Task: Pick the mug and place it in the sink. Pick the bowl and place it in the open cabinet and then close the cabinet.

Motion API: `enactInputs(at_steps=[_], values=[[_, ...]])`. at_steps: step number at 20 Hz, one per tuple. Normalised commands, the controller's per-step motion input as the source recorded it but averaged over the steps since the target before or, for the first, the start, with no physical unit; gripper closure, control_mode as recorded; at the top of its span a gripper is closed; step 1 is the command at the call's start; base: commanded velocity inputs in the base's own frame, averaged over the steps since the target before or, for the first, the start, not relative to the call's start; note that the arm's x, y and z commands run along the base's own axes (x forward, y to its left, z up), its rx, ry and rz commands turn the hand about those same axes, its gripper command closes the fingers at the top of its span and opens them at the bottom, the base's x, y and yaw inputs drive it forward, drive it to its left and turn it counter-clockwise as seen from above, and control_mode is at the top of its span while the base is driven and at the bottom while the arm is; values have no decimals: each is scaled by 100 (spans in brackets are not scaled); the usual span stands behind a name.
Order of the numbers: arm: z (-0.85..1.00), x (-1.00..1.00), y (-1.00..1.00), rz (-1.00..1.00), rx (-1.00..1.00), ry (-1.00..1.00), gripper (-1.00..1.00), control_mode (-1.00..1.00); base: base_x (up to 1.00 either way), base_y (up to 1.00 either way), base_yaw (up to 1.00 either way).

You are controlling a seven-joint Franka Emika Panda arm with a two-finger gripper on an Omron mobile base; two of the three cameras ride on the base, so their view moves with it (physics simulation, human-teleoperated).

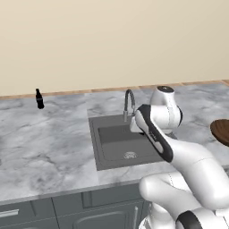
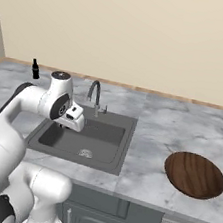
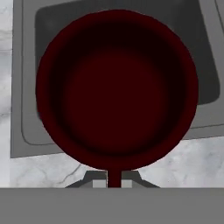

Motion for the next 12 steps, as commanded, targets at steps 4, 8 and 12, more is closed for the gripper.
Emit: enactInputs(at_steps=[4, 8, 12], values=[[-16, 4, 59, 0, 2, 6, 100, -100, 0, 0, 0], [-31, 15, 36, 0, 3, 0, 100, -100, 0, 0, 0], [-22, 25, 15, 0, 0, 0, 100, -100, 0, 0, 0]])
